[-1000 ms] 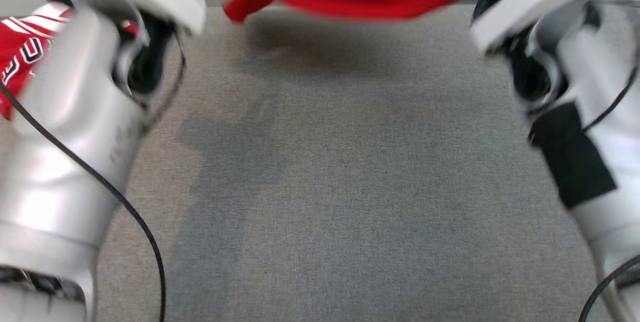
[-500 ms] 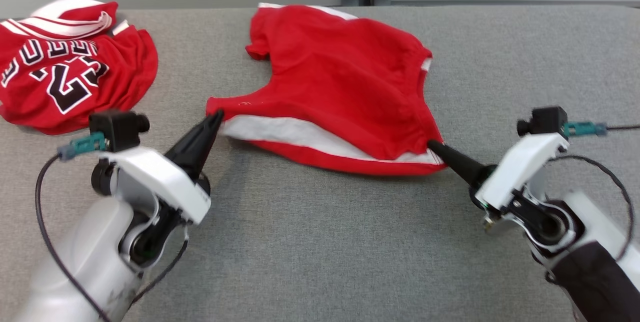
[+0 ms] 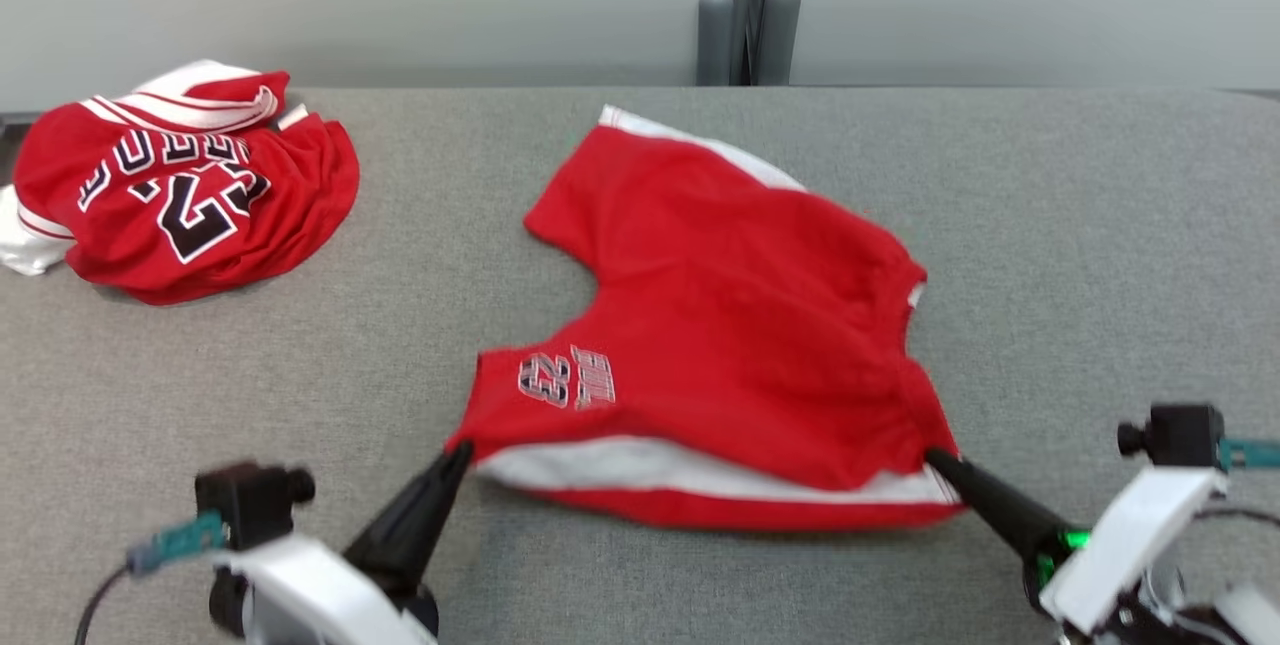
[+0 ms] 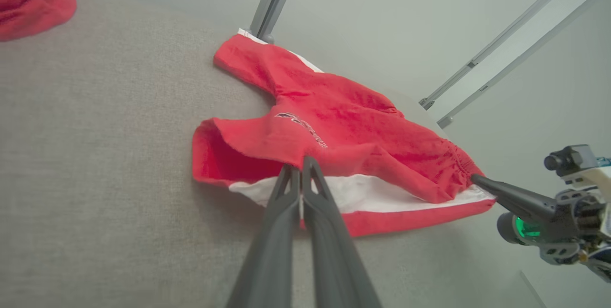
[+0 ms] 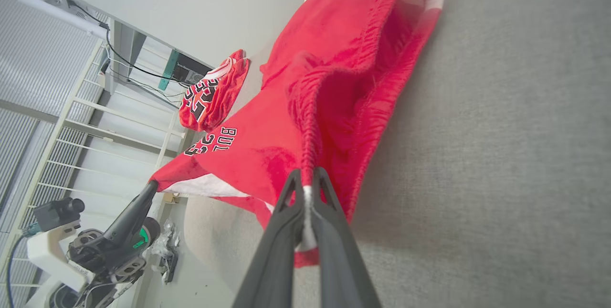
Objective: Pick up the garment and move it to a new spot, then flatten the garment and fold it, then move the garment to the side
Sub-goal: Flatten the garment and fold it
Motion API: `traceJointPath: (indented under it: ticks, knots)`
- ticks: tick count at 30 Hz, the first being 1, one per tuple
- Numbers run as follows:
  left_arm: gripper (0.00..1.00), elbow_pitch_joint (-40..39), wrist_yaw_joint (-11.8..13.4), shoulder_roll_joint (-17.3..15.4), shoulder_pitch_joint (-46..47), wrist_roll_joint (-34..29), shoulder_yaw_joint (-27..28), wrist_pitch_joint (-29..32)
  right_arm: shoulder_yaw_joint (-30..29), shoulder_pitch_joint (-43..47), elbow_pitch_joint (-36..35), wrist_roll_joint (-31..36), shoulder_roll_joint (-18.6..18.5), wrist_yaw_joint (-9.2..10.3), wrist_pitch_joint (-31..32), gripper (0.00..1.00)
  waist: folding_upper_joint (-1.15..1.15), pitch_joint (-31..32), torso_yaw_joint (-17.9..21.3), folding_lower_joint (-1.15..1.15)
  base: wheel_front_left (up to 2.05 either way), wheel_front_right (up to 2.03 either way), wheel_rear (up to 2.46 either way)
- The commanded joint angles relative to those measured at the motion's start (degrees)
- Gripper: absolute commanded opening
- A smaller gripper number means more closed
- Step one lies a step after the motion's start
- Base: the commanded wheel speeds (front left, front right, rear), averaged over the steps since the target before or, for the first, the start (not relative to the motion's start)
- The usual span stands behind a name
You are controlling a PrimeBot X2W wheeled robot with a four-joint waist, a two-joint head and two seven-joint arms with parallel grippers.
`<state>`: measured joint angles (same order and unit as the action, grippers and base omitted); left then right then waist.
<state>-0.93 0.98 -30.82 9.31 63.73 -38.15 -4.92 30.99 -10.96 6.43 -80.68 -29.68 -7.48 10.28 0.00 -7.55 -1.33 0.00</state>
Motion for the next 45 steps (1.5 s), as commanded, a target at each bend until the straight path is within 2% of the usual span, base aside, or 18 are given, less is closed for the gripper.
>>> traceJointPath:
  ticks: [1,9,13,21,27,36,45]
  knots:
    - [0.00,-1.50,0.82,-0.77,-2.23,0.37,0.23,-0.77,0.30,1.91,-0.96,1.25,-1.24,-0.03,-1.35,0.00,0.00,1.04,-0.25,0.00,0.00,0.00,0.00]
    - [0.00,-10.41,5.03,-3.75,-14.98,2.51,0.86,-4.29,4.26,12.71,-8.18,6.74,-6.33,-0.03,-7.29,0.00,0.00,4.54,-0.93,0.00,0.00,0.00,0.00]
    - [0.00,-13.47,5.83,-5.54,-18.93,3.48,0.88,-4.58,4.07,17.10,-11.68,7.35,-8.79,-0.03,-9.48,0.00,0.00,5.17,-0.68,0.00,0.00,0.00,0.00]
    - [0.00,-16.73,6.66,-8.09,-22.01,4.87,2.70,-5.22,2.87,20.92,-15.66,7.69,-11.18,-0.03,-10.69,0.00,0.00,4.72,0.65,0.00,0.00,0.00,0.00]
    - [0.00,-14.12,5.82,-7.41,-18.26,6.11,3.88,-3.91,3.64,18.56,-13.68,8.34,-8.29,-0.03,-9.75,0.00,0.00,4.17,1.93,0.00,0.00,0.00,0.00]
    - [0.00,-8.17,3.85,-6.66,-6.79,3.38,3.53,0.34,4.62,13.30,-12.05,9.42,-4.07,-0.03,-10.91,0.00,0.00,2.47,3.79,0.00,0.00,0.00,0.00]
    - [0.00,2.53,2.25,-1.59,10.46,0.96,3.83,3.84,4.26,7.01,-10.00,9.07,0.13,-0.03,-14.16,0.00,0.00,-3.33,7.17,0.00,0.00,0.00,0.00]
